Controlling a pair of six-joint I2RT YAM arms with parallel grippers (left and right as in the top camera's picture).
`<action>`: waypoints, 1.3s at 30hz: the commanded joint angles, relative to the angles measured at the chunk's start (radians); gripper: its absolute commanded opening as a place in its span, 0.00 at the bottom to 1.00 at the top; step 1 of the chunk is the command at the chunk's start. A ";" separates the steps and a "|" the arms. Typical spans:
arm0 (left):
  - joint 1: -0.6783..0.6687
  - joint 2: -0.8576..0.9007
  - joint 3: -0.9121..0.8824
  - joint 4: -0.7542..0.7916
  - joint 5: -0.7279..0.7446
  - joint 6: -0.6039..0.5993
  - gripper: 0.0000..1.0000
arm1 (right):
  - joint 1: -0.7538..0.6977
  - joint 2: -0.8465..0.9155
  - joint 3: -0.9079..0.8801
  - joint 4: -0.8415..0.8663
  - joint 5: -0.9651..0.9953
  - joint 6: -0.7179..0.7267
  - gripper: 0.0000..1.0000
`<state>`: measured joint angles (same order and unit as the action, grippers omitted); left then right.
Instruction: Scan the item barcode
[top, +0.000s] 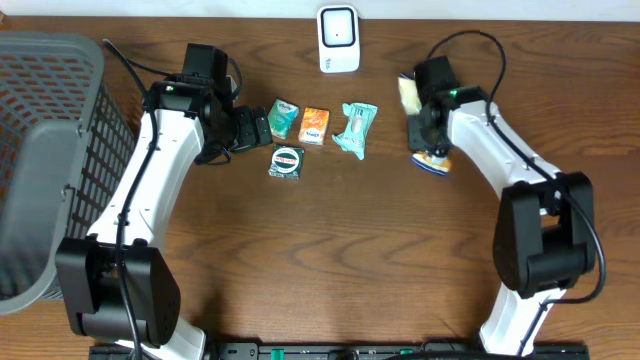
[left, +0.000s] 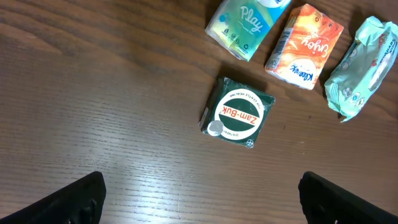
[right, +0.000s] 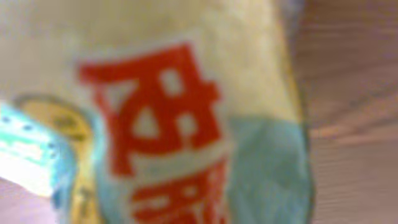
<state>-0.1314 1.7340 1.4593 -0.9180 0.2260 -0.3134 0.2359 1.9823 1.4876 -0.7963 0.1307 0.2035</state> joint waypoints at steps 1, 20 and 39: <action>0.002 0.004 0.013 -0.005 -0.010 0.010 0.98 | -0.011 -0.078 0.084 -0.017 -0.361 -0.080 0.12; 0.002 0.004 0.013 -0.005 -0.010 0.010 0.98 | -0.174 -0.082 0.093 0.021 -1.693 -0.232 0.12; 0.002 0.004 0.013 -0.005 -0.010 0.010 0.98 | -0.058 -0.082 0.092 0.023 -1.692 -0.176 0.06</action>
<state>-0.1318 1.7336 1.4593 -0.9180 0.2260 -0.3130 0.1619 1.9106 1.5612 -0.7792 -1.4982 0.0227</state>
